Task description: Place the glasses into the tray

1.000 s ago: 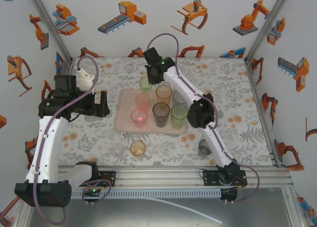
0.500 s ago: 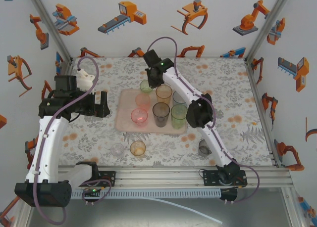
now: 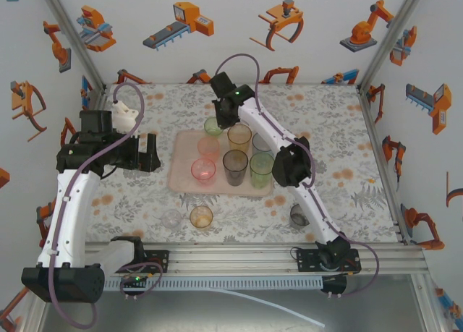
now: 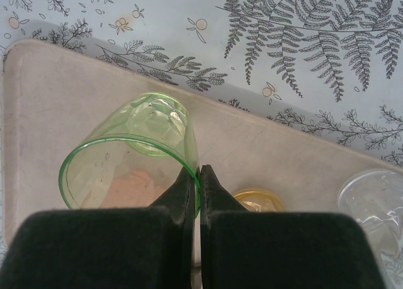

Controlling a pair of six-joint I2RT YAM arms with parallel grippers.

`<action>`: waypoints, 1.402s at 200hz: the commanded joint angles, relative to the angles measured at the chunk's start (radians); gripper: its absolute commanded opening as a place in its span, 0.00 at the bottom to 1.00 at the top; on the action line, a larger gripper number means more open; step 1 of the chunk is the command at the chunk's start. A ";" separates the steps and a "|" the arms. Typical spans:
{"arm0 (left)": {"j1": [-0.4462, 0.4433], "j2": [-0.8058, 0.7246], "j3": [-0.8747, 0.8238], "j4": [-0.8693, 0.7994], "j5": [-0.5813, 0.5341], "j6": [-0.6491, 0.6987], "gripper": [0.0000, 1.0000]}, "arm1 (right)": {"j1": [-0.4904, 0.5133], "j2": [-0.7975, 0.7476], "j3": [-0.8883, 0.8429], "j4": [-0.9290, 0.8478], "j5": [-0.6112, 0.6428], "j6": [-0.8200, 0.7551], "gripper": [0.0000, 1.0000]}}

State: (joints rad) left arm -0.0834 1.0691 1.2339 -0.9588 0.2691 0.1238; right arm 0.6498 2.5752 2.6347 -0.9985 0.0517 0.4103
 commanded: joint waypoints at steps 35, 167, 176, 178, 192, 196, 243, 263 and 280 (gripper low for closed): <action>0.007 -0.008 -0.014 -0.008 0.009 -0.004 0.97 | -0.006 0.024 0.039 -0.033 -0.027 0.002 0.00; 0.008 -0.002 -0.017 -0.001 0.011 -0.005 0.97 | -0.006 0.049 0.059 -0.030 -0.046 0.008 0.02; 0.008 -0.003 -0.018 0.000 0.010 -0.004 0.97 | -0.005 0.051 0.060 -0.028 -0.047 0.008 0.02; 0.008 -0.003 -0.017 -0.001 0.010 -0.005 0.97 | -0.005 0.051 0.061 -0.028 -0.047 0.007 0.02; 0.009 -0.002 -0.017 -0.001 0.011 -0.005 0.97 | -0.006 0.051 0.061 -0.026 -0.049 0.008 0.02; 0.008 -0.001 -0.017 -0.001 0.011 -0.005 0.97 | -0.005 0.052 0.062 -0.027 -0.050 0.009 0.02; 0.010 -0.002 -0.019 -0.002 0.015 -0.003 0.97 | -0.006 0.055 0.062 -0.027 -0.052 0.009 0.03; 0.010 -0.003 -0.017 -0.003 0.014 -0.004 0.97 | -0.006 0.056 0.063 -0.026 -0.054 0.010 0.04; 0.010 -0.004 -0.019 -0.002 0.020 -0.002 0.97 | -0.008 0.057 0.063 -0.028 -0.060 0.010 0.04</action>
State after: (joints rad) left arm -0.0780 1.0695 1.2263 -0.9585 0.2695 0.1238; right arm 0.6498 2.6064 2.6625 -1.0134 0.0132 0.4107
